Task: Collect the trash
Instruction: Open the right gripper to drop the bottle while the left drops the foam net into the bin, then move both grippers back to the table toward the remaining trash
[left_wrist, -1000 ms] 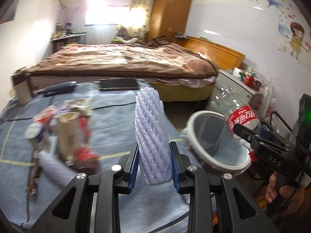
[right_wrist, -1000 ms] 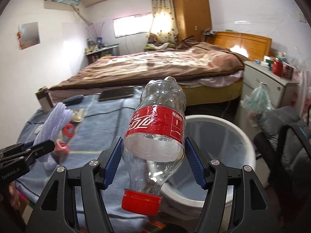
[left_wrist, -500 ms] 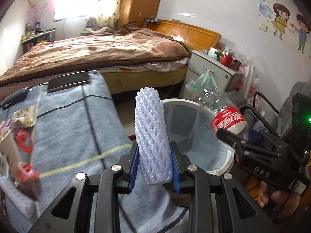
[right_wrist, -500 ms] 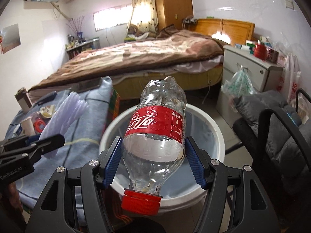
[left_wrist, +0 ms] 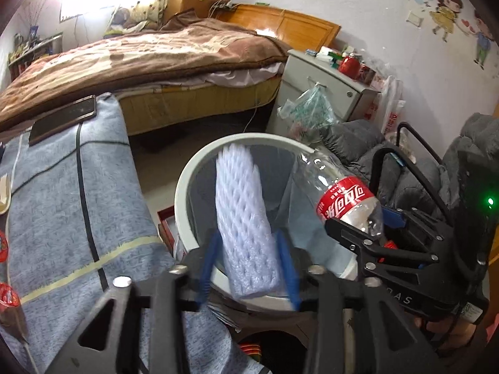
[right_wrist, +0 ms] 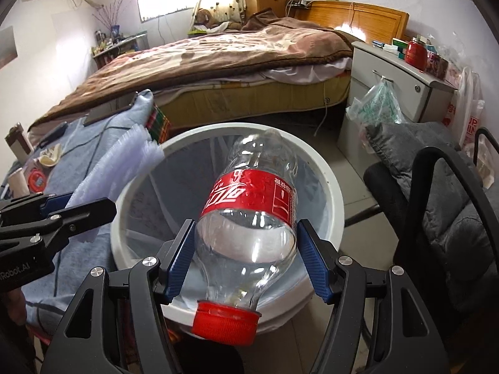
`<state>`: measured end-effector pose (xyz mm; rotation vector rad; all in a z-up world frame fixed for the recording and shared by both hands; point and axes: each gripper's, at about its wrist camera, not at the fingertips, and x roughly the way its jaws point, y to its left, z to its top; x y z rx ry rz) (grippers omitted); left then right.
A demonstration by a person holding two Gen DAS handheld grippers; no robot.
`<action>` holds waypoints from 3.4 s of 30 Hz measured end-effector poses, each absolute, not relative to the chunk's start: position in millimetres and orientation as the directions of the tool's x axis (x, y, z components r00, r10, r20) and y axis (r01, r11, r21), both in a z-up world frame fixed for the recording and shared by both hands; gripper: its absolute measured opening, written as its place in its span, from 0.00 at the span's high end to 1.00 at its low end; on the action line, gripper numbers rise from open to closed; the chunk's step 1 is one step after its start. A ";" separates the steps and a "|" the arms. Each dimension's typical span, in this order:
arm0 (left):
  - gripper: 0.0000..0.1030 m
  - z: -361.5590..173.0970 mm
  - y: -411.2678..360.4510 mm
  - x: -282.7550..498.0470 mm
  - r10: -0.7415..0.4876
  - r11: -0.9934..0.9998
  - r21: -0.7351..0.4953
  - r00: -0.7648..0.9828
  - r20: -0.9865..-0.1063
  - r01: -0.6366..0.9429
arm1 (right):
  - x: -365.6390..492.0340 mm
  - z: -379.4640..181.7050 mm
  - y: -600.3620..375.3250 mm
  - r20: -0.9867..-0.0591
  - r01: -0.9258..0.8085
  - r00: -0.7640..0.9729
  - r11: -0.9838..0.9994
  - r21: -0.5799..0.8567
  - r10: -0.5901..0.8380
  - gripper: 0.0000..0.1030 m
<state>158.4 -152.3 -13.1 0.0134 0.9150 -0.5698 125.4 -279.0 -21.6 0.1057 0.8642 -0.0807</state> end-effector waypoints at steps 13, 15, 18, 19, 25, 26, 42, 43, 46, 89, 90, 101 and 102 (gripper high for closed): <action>0.41 -8.3 -140.9 148.8 -0.459 0.862 -0.230 0.500 -0.734 0.452 | 119.2 -18.1 -281.5 -0.748 0.115 0.664 0.989 0.092 -0.007 0.35; 0.41 -6.5 -137.2 146.1 -0.460 0.864 -0.235 0.508 -0.729 0.445 | 116.7 -15.5 -279.8 -0.739 0.123 0.674 0.988 0.088 -0.019 0.35; 0.41 -2.2 -130.2 139.6 -0.441 0.875 -0.212 0.537 -0.719 0.435 | 112.5 -11.0 -277.3 -0.722 0.129 0.691 0.987 0.096 -0.020 0.35; 0.41 -0.8 -127.8 137.8 -0.434 0.879 -0.205 0.545 -0.717 0.430 | 111.4 -9.4 -276.5 -0.718 0.127 0.696 0.987 0.101 -0.016 0.35; 0.40 6.4 -111.5 128.5 -0.419 0.891 -0.191 0.581 -0.698 0.412 | 107.4 -3.1 -266.9 -0.696 0.125 0.717 0.989 0.083 -0.032 0.35; 0.40 7.6 -109.1 127.2 -0.416 0.893 -0.190 0.587 -0.695 0.408 | 107.4 -2.7 -266.0 -0.694 0.125 0.719 0.989 0.083 -0.033 0.35; 0.39 19.8 -41.5 98.1 -0.314 0.947 -0.157 0.706 -0.635 0.280 | 99.1 7.1 -223.3 -0.639 0.060 0.769 0.994 0.095 0.015 0.35; 0.38 19.8 -35.7 96.4 -0.304 0.951 -0.156 0.712 -0.633 0.267 | 98.6 7.8 -219.0 -0.636 0.051 0.771 0.994 0.097 0.022 0.35; 0.38 18.5 -19.5 90.6 -0.265 0.963 -0.137 0.730 -0.630 0.231 | 98.9 9.2 -205.5 -0.623 0.014 0.780 0.994 0.105 0.055 0.35; 0.36 -27.5 212.1 39.1 0.050 0.970 -0.140 0.727 -0.684 -0.198 | 117.7 -16.0 23.9 -0.663 -0.526 0.613 0.848 0.064 0.430 0.35; 0.36 -29.4 213.7 40.3 0.043 0.970 -0.144 0.722 -0.691 -0.195 | 118.3 -17.5 27.9 -0.668 -0.534 0.606 0.843 0.063 0.433 0.36; 0.36 -40.9 221.7 54.8 0.005 0.975 -0.153 0.703 -0.711 -0.161 | 131.7 -30.0 45.6 -0.717 -0.556 0.526 0.823 0.117 0.458 0.42; 0.36 -42.8 222.4 57.9 0.000 0.975 -0.155 0.700 -0.714 -0.158 | 132.8 -31.7 47.7 -0.723 -0.556 0.521 0.823 0.115 0.453 0.46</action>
